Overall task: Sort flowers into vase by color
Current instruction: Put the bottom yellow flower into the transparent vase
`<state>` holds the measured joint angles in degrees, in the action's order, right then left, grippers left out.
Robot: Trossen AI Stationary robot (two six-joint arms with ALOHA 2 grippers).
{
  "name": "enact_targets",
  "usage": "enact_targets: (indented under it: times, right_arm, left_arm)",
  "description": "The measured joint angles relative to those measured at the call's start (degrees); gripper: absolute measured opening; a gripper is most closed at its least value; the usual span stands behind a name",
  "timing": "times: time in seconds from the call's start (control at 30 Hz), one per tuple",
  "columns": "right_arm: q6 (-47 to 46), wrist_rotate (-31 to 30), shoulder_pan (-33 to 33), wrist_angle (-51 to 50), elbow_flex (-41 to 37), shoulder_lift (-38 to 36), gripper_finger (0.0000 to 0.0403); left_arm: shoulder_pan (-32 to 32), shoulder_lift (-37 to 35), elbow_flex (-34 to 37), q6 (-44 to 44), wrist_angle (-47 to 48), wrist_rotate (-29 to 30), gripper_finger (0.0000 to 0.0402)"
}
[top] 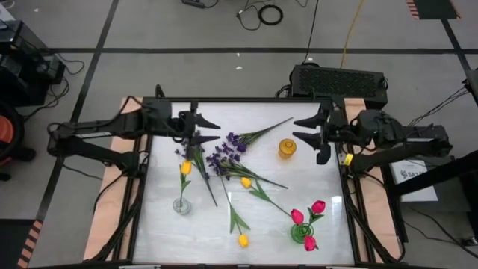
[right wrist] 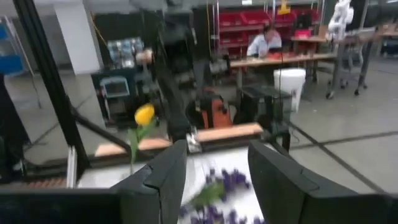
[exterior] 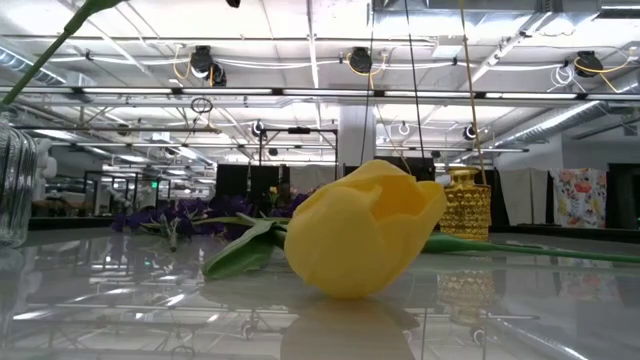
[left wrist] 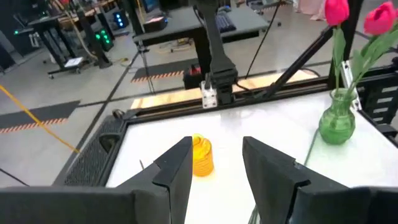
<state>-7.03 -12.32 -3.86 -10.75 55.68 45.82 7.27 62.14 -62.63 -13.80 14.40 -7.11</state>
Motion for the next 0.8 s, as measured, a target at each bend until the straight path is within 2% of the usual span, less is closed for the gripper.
enact_targets:
  times: [0.17,0.3,0.5,0.8]
  right_arm:
    - [0.7,-2.5,0.0,-4.7,4.6,6.3,0.0164]
    - [1.3,-2.7,0.0,-7.8,11.3,14.1,0.0164]
    - [7.7,-2.6,-0.3,-16.4,20.2,25.8,0.0164]
    - [8.8,-2.6,-3.3,-16.6,20.6,27.3,0.0164]
  left_arm:
    - [-0.9,2.1,0.0,0.0,0.3,-0.3,0.0147]
    - [-1.0,2.3,0.0,0.0,-0.6,1.3,0.0147]
    - [-1.9,2.4,0.0,4.4,-0.2,2.7,0.0147]
    - [-3.6,7.6,-0.1,0.2,0.9,2.8,0.0147]
